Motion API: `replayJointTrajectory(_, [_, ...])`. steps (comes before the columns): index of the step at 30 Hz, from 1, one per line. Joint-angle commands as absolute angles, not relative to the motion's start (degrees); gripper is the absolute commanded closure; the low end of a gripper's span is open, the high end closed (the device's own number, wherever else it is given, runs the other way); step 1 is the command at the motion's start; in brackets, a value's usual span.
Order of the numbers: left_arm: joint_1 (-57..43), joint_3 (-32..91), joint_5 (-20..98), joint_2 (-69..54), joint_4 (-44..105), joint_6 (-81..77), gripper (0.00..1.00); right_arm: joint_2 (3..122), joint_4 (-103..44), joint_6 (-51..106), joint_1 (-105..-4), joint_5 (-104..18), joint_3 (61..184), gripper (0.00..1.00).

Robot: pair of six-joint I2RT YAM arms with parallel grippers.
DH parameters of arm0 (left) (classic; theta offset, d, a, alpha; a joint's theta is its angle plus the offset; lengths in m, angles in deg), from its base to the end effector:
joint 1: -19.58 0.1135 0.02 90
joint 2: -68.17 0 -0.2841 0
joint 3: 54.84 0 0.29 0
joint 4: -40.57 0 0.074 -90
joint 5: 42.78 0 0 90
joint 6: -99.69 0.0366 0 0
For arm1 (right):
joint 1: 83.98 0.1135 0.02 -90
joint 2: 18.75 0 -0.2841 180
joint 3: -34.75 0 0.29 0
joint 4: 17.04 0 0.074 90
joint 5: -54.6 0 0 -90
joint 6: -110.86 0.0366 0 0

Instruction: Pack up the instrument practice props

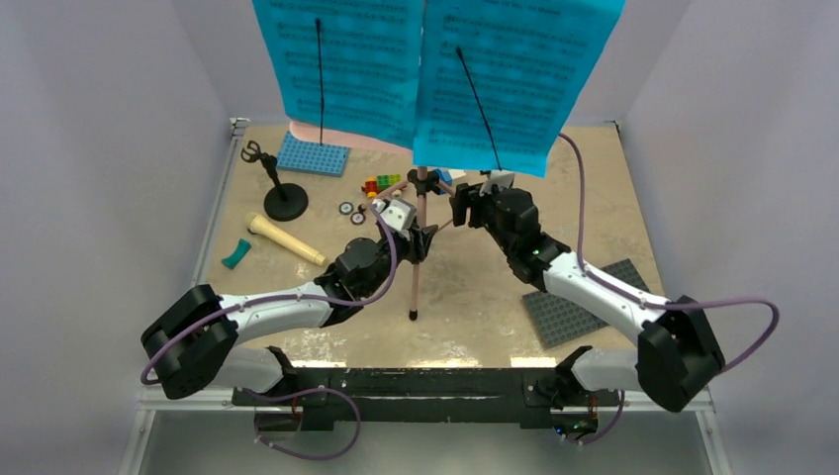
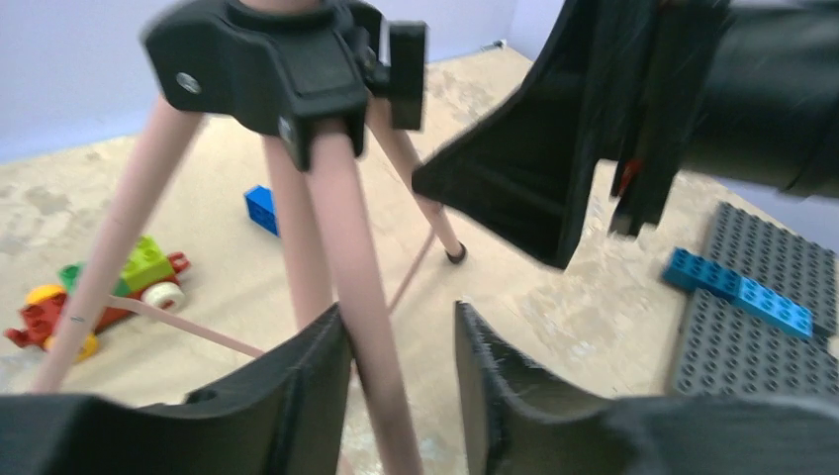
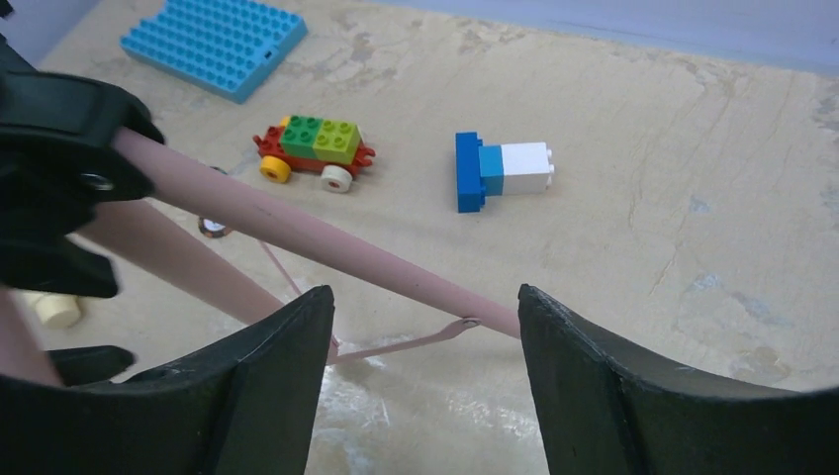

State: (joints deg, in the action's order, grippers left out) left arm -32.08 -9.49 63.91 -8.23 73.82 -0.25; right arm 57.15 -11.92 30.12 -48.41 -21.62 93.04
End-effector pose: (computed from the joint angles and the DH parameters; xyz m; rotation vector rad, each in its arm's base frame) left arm 0.2009 -0.2371 0.2442 0.3312 1.5325 -0.6294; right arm 0.2769 0.1873 0.2776 -0.2379 1.7799 0.3474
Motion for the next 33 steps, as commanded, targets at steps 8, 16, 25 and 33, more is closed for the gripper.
replayJointTrajectory(8, [-33.33, -7.80, 61.79, 1.38, 65.09, -0.99, 0.21, 39.78, -27.43, 39.61, -48.48, -19.92, 87.72, 0.24])
replayJointTrajectory(16, [-33.33, -8.05, 60.69, 14.11, 50.33, -6.31, 0.16, 18.28, -45.34, 46.93, -48.52, -13.85, 85.11, 0.24])
replayJointTrajectory(25, [-33.25, -4.09, 57.37, 31.58, 32.31, -16.71, 0.00, 6.02, -59.02, 46.50, -48.65, -18.90, 98.68, 0.20])
replayJointTrajectory(33, [-33.25, 4.31, 43.39, 33.61, 26.06, -21.73, 0.00, 3.52, -57.07, 45.77, -48.65, -26.68, 107.61, 0.16])
